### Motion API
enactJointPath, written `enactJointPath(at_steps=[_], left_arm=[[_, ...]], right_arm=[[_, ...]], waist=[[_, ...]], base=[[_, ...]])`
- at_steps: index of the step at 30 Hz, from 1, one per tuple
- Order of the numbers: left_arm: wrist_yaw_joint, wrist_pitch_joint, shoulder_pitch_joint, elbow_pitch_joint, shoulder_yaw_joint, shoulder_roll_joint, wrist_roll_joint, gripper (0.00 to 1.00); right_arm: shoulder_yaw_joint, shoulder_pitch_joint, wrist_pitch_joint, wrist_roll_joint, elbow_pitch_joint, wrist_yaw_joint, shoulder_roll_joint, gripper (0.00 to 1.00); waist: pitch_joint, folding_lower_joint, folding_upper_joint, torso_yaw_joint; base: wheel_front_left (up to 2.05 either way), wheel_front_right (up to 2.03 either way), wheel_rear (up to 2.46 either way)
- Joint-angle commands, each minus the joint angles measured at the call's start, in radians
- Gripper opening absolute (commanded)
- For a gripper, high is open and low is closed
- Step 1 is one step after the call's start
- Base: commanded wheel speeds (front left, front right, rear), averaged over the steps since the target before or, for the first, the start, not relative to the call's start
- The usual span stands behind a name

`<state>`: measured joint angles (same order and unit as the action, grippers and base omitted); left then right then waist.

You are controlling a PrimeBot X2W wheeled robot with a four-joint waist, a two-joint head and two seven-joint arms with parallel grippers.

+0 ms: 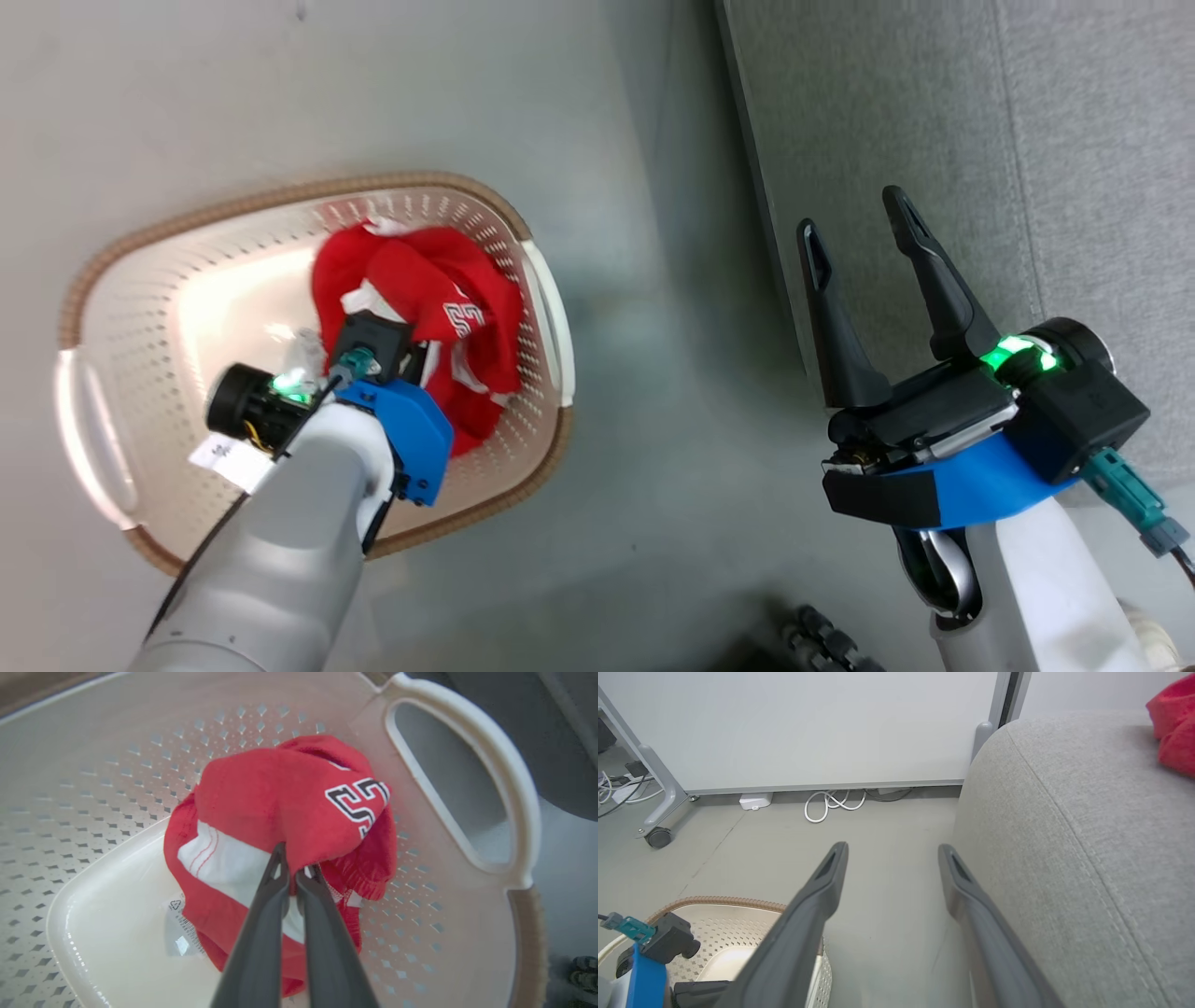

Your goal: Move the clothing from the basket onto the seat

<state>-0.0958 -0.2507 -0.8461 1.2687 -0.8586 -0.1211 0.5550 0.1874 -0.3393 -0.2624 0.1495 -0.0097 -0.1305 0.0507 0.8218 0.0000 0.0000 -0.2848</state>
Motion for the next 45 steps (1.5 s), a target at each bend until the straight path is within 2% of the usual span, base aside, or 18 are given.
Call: enactJointPath(at_steps=[1,11,14,23,37,45], left_arm=[[-0.006,-0.010,0.018,-0.014,0.004,0.006,0.008,0.00],[-0.012,-0.015,0.142,-0.105,0.050,0.024,0.031,0.00],[-0.013,-0.016,0.197,-0.165,0.068,0.020,0.019,0.00],[-0.011,-0.016,0.291,-0.289,0.110,0.017,-0.033,0.00],[-0.029,-0.016,0.310,-0.421,0.131,0.037,-0.088,0.00],[-0.036,-0.009,0.236,-0.436,0.096,0.059,-0.055,0.00]], right_arm=[[-0.002,-0.010,-0.003,-0.012,0.010,0.000,0.000,1.00],[0.007,0.021,0.003,-0.038,0.066,0.000,0.000,1.00],[0.008,0.042,0.015,-0.049,0.081,0.000,0.000,1.00],[-0.003,0.095,0.053,-0.053,0.092,0.000,0.000,1.00],[-0.013,0.168,0.093,-0.043,0.107,0.000,0.000,1.00],[-0.007,0.202,0.113,-0.031,0.124,0.000,0.000,1.00]], waist=[[-0.068,0.0000,0.0000,0.037],[-0.261,0.0000,0.0000,0.089],[-0.346,0.0000,0.0000,0.110],[-0.496,0.0000,0.0000,0.163],[-0.656,0.0000,0.0000,0.238],[-0.718,0.0000,0.0000,0.269]], base=[[0.00,0.00,0.00],[0.00,0.00,0.00],[0.00,0.00,0.00],[0.00,0.00,0.00],[0.00,0.00,0.00],[0.00,0.00,0.00]])
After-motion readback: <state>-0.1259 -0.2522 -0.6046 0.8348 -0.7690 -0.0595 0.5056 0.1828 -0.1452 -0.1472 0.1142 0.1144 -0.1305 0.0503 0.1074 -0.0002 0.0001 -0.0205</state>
